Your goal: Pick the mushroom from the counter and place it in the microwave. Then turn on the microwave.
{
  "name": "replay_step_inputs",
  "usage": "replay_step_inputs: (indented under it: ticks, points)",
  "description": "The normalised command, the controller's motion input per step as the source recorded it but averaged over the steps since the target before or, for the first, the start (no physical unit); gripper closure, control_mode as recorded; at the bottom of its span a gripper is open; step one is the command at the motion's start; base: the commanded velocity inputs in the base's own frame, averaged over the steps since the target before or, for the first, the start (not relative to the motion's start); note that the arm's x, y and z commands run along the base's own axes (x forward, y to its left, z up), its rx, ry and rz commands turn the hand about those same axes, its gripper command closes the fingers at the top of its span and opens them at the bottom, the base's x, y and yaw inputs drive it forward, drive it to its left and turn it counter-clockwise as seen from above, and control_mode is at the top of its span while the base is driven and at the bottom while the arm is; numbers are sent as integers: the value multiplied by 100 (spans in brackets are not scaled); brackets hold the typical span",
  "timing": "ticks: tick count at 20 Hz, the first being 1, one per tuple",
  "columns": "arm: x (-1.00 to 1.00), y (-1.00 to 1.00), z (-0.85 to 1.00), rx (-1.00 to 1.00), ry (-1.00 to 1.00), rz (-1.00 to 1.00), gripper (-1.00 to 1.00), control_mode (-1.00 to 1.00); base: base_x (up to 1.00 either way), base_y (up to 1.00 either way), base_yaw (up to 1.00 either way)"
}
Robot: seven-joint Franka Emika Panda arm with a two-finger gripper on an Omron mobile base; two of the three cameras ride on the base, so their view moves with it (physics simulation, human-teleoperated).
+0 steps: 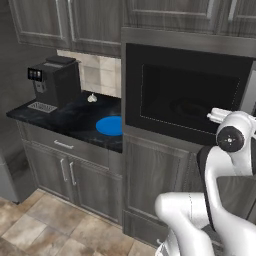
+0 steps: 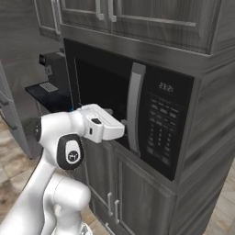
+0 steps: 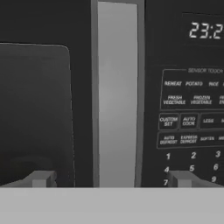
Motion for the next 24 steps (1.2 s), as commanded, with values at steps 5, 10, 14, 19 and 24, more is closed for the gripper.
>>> replay_step_inputs:
  ticks: [5, 10, 14, 19, 24]
  points:
    - [-4, -34, -25, -1, -1, 2, -100, -100, 0, 0, 0]
    - [-4, -26, -26, -2, -1, 1, -100, -100, 0, 0, 0]
    - [-16, -18, -23, 0, 0, 0, -100, -100, 0, 0, 0]
    - [-15, -11, -19, 0, 0, 0, -100, -100, 0, 0, 0]
    - [-22, -11, -17, 0, 0, 0, -100, -100, 0, 0, 0]
